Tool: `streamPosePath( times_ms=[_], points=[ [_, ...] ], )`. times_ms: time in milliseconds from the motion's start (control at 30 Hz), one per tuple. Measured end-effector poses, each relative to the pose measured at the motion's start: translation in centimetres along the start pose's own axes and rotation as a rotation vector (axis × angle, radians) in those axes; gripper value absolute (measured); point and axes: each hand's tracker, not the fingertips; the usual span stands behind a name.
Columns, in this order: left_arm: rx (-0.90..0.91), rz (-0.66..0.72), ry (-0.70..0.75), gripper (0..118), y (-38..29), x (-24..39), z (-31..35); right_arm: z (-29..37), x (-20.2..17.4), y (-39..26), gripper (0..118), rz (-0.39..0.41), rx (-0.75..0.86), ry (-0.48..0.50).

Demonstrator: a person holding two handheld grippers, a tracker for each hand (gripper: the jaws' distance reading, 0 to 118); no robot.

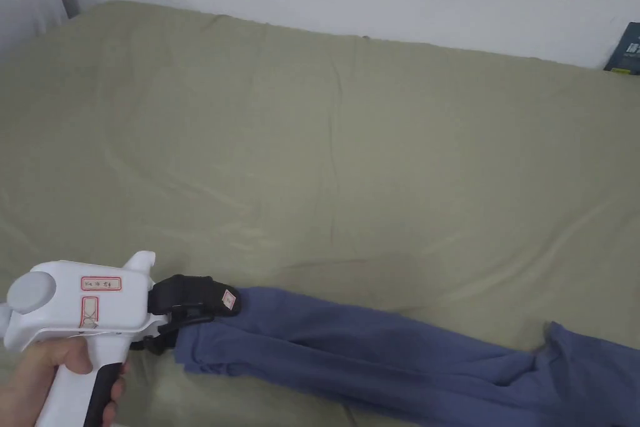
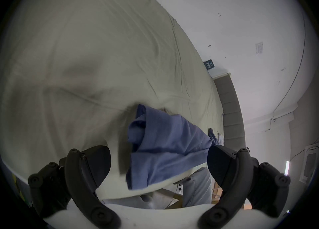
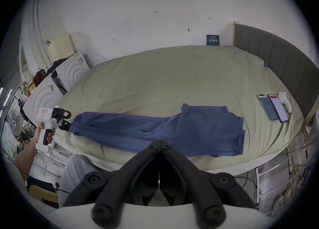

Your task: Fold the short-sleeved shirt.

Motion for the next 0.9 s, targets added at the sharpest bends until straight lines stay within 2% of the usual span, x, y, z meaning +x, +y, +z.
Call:
streamPosePath(
  times_ms=[100,233,267,300,333,367,400,467,767,900],
  points=[
    [-0.03,0.048,-0.108,113,0.6,-0.3,-1.7,0.0,0.1,0.2,1,-0.014,-0.005,0.006],
    [-0.054,0.021,-0.105,111,0.8,0.5,-2.8,0.2,0.2,0.4,1,-0.026,0.006,0.007],
    [-0.056,0.027,-0.115,99,1.0,0.4,-2.7,0.2,0.2,0.4,1,-0.029,0.009,0.011],
    [-0.054,0.033,-0.14,65,1.1,0.4,-2.6,0.2,0.4,0.4,1,-0.035,0.008,0.016],
    [-0.052,0.035,-0.119,7,1.1,0.5,-2.7,0.2,0.5,0.4,1,-0.038,0.008,0.017],
    [-0.043,0.002,0.002,8,1.0,0.3,-3.0,0.3,0.5,0.4,1,-0.04,0.01,0.021],
    [-0.038,-0.022,0.051,8,0.8,0.3,-3.1,0.3,0.6,0.4,1,-0.042,0.012,0.023],
    [-0.042,-0.006,-0.009,7,0.5,0.4,-2.8,0.6,0.7,0.5,1,-0.046,0.018,0.023],
    [0.033,-0.012,0.033,6,0.0,2.3,0.3,1.6,1.1,0.9,1,-0.046,0.047,0.021],
    [0.104,0.006,0.068,6,0.6,1.9,4.0,1.7,2.0,1.1,1,-0.049,0.058,0.023]
  ],
)
